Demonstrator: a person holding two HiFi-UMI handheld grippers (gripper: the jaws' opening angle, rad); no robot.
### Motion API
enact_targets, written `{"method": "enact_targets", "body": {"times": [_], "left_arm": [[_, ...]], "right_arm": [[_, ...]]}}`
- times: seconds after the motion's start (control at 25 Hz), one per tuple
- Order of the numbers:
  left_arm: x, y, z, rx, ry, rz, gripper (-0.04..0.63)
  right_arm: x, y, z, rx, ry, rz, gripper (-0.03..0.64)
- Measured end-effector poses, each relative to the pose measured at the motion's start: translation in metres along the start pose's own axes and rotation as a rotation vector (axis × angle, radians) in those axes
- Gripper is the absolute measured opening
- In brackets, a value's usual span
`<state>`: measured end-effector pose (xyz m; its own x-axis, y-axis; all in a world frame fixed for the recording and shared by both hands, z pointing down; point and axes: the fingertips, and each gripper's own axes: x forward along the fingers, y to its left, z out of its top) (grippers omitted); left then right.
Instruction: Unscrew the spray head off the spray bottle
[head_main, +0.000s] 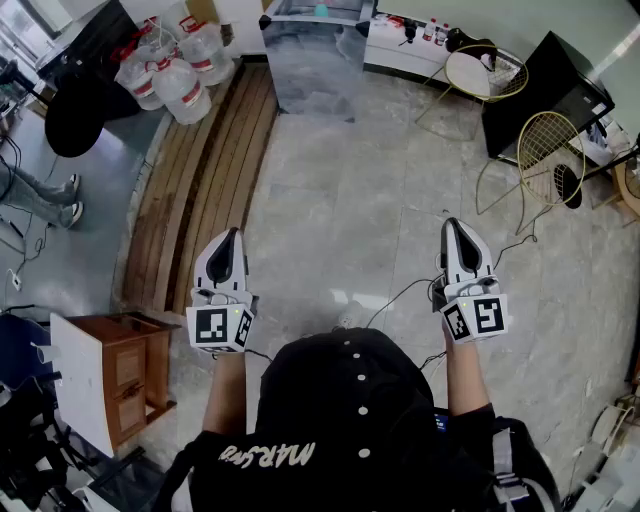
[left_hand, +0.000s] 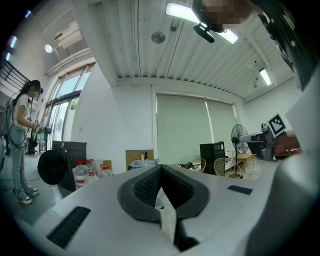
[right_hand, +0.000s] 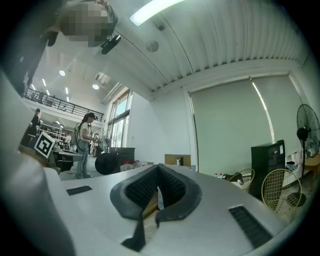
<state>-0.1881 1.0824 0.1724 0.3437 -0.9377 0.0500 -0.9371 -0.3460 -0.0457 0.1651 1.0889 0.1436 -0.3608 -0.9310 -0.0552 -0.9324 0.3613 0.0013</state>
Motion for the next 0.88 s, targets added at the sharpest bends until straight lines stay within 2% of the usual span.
{"method": "enact_targets", "body": {"times": [0.4,0.88], "left_arm": [[0.019,-0.010,0.002,0.014,0.004,0.001,0.025],[0.059,-0.034,0.008,0.026,-0.004,0.010,0.025]], "right_arm": [[0.013,-0.016,0.001,0.014,-0.009,0.017,0.011],[0.032,-0.059,0.000,0.023,-0.028,0.037,0.011]]}}
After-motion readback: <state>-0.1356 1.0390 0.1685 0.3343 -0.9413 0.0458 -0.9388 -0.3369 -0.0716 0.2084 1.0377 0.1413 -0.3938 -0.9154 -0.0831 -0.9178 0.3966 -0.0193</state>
